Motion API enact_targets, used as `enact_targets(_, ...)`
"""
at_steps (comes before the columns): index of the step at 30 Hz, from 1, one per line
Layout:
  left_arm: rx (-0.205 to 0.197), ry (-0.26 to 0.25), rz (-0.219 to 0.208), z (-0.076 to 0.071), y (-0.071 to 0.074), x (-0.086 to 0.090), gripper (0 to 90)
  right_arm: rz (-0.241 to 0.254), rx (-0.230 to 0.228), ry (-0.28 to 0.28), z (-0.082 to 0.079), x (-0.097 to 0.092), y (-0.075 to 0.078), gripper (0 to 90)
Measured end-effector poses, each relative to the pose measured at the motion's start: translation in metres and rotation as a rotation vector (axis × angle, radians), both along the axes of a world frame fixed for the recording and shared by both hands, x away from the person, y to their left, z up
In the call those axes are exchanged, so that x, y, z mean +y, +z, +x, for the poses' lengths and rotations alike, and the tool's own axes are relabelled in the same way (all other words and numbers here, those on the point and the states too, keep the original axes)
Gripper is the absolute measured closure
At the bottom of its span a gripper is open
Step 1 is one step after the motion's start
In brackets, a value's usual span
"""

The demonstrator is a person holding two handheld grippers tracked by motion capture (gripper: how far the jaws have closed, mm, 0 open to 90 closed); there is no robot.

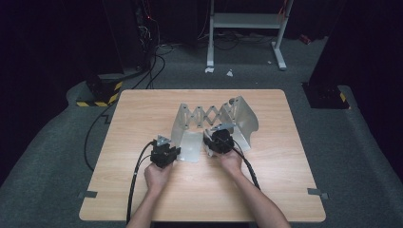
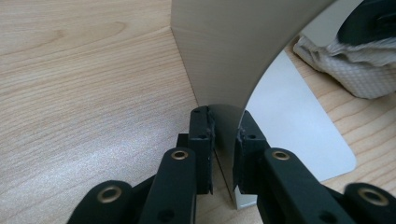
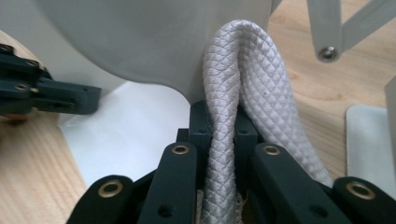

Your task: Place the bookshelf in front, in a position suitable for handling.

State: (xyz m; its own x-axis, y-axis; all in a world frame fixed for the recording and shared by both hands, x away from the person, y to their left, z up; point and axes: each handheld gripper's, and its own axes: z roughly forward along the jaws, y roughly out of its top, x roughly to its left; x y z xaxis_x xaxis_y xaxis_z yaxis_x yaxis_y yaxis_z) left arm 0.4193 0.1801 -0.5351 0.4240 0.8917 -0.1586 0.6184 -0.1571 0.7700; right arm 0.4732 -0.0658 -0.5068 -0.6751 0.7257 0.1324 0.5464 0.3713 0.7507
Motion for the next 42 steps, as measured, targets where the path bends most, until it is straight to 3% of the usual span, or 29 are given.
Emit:
enact_targets(16, 0.001, 0.000, -0.001, 0.000, 0.000, 0.000, 79.8, 0.120, -0.100, 0.031, -0.018, -0.013, 0.054, 83.5)
enact_targets(28, 0.000, 0.001, -0.001, 0.000, 0.000, 0.000, 79.8, 0.143, -0.160, 0.063, -0.032, -0.015, 0.084, 83.5)
enact_targets(35, 0.000, 0.002, -0.001, 0.000, 0.000, 0.000, 79.8, 0.130, -0.169, 0.078, -0.037, -0.014, 0.084, 83.4)
enact_targets(42, 0.000, 0.001, -0.001, 0.000, 0.000, 0.000, 79.8, 0.092, -0.147, 0.079, -0.039, -0.010, 0.064, 83.4)
